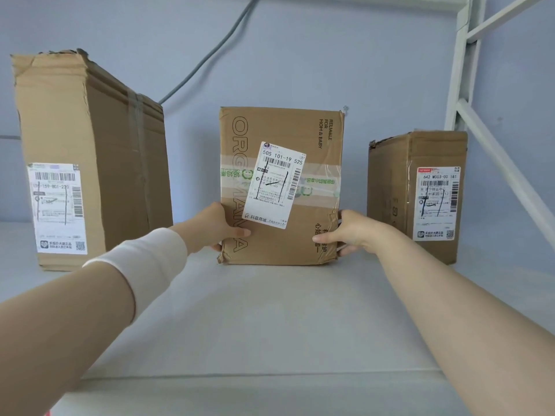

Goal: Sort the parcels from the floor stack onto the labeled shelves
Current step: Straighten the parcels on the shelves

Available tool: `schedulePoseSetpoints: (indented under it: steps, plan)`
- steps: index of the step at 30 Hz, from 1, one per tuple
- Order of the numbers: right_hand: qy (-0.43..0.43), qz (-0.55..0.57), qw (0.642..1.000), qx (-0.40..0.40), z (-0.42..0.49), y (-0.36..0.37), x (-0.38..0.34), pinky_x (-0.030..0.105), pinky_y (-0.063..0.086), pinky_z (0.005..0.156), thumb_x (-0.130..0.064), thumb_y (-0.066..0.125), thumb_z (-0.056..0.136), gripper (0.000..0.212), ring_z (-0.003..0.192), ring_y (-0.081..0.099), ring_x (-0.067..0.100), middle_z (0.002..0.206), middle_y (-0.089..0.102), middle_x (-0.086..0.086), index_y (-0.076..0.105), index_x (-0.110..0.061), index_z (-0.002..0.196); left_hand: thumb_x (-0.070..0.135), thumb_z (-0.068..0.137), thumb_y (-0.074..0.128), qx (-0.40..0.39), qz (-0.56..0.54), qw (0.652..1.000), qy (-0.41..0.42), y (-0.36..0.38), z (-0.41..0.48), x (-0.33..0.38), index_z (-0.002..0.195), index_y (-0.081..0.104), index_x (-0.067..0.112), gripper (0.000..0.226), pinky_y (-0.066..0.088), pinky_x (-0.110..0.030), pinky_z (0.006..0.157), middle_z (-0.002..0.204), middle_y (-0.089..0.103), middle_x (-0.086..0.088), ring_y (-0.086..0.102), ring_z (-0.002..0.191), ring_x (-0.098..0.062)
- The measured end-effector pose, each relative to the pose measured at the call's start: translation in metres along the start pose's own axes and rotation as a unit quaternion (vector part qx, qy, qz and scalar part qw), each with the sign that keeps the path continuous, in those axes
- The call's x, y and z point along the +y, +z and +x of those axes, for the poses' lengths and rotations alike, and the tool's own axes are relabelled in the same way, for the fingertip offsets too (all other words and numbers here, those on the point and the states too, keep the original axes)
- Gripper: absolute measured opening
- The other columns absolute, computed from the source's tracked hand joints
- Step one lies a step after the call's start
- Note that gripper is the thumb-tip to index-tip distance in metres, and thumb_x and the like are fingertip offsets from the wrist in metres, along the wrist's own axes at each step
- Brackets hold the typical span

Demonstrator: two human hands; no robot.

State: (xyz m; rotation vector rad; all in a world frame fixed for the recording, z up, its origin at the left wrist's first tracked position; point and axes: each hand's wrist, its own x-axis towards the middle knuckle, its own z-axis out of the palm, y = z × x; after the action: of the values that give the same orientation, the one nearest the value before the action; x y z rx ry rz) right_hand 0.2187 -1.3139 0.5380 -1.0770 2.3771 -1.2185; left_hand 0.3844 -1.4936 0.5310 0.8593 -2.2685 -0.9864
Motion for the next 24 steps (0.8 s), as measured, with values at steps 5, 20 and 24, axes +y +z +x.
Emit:
schedulePoseSetpoints:
  steps: [5,20,24]
  plan:
    - [0.002,-0.02,1.0,-0.002,0.001,0.0,-0.001,0.035,0.053,0.083,-0.016,0.074,0.079,0.044,0.103,0.059,0.02,0.12,0.062,0.004,0.057,-0.013,0.12,0.024,0.077,0.075,-0.016,0.014,1.0,-0.009,-0.004,0.007,-0.003,0.133,0.038,0.008,0.068,0.056,-0.041,0.083,0.127,0.05,-0.008,0.056,0.111,-0.029]
    - [-0.01,-0.15,0.968,0.2,-0.077,0.009,-0.083,0.035,0.044,0.089,-0.033,0.075,0.077,0.07,0.116,0.052,0.029,0.131,0.052,0.013,0.044,-0.004,0.132,0.045,0.079,0.068,-0.002,0.176,0.981,0.077,-0.09,-0.057,0.021,0.14,0.027,0.002,0.085,0.047,-0.045,0.098,0.107,0.044,-0.01,0.054,0.099,-0.03]
    - [-0.05,-0.165,0.952,0.254,-0.102,0.039,-0.136,0.033,0.045,0.086,-0.038,0.076,0.074,0.067,0.113,0.056,0.029,0.128,0.057,0.01,0.05,-0.004,0.127,0.048,0.081,0.064,0.032,0.214,0.969,0.12,-0.144,-0.08,0.016,0.139,0.032,0.006,0.079,0.048,-0.037,0.093,0.116,0.055,-0.01,0.061,0.082,-0.027]
